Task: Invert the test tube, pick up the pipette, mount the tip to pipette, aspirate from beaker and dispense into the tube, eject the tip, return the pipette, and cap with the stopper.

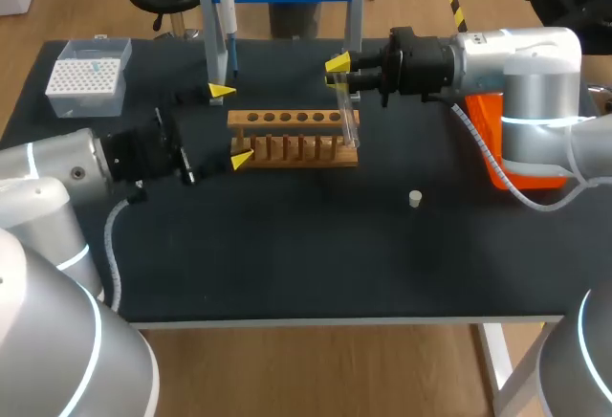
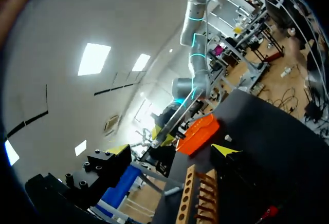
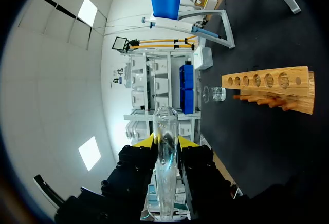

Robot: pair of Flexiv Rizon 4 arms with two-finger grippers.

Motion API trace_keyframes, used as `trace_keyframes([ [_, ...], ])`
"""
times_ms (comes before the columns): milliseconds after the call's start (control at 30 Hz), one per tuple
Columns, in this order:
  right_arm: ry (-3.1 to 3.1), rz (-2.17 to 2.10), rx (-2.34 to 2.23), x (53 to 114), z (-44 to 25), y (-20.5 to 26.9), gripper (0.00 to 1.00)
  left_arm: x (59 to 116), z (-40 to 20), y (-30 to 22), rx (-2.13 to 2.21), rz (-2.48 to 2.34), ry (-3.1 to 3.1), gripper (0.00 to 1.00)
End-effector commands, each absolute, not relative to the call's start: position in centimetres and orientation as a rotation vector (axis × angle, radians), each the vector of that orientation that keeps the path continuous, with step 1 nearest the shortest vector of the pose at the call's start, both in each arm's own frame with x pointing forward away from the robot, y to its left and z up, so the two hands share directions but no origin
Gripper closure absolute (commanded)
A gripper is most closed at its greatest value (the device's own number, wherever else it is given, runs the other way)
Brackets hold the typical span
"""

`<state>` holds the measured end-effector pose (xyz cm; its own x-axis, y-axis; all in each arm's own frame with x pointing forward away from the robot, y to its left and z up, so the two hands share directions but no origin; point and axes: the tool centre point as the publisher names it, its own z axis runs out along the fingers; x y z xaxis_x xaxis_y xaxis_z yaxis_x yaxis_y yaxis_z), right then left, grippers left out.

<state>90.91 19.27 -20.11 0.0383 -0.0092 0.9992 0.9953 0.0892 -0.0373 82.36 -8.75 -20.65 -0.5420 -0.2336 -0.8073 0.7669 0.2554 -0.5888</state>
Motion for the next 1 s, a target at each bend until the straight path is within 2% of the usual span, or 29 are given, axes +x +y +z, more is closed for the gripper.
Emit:
trace_keyframes([
  [33,-1.217,-1.119,-1.155,90.9,-20.0,19.2,1.00,82.7,-20.3,-8.9,1.115,-1.211,1.277,0.00],
  [633,-1.217,-1.119,-1.155,90.9,-20.0,19.2,1.00,82.5,-20.4,-13.7,1.267,-0.981,1.162,0.00],
  [1000,-1.217,-1.119,-1.155,90.9,-20.0,19.2,1.00,82.2,-20.1,-17.0,1.214,-1.039,1.135,0.00],
])
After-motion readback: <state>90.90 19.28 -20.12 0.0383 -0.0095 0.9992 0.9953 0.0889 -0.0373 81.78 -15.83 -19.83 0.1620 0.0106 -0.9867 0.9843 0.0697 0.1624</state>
